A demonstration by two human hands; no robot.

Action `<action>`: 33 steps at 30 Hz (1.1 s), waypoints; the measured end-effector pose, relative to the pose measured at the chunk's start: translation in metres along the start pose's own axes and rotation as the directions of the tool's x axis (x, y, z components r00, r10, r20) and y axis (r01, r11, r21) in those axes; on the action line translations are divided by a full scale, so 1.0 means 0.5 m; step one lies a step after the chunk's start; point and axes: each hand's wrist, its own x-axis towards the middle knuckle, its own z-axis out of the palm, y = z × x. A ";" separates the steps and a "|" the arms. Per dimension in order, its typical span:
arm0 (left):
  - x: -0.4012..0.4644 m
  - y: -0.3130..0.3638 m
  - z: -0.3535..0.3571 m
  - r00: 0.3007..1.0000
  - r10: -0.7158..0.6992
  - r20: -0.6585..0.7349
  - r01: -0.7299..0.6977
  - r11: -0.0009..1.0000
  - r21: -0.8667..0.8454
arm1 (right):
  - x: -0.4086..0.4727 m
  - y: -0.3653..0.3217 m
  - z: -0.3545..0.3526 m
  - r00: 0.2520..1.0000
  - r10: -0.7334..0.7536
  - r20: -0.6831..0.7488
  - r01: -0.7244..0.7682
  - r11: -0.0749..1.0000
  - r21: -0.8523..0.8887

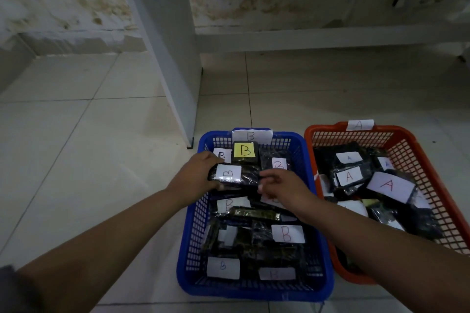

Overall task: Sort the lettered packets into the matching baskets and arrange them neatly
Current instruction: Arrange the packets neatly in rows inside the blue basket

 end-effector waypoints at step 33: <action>-0.068 0.008 0.067 0.955 0.292 0.043 -0.294 0.955 0.048 | -0.051 0.018 -0.110 0.950 -0.310 0.026 0.231 0.648 -0.725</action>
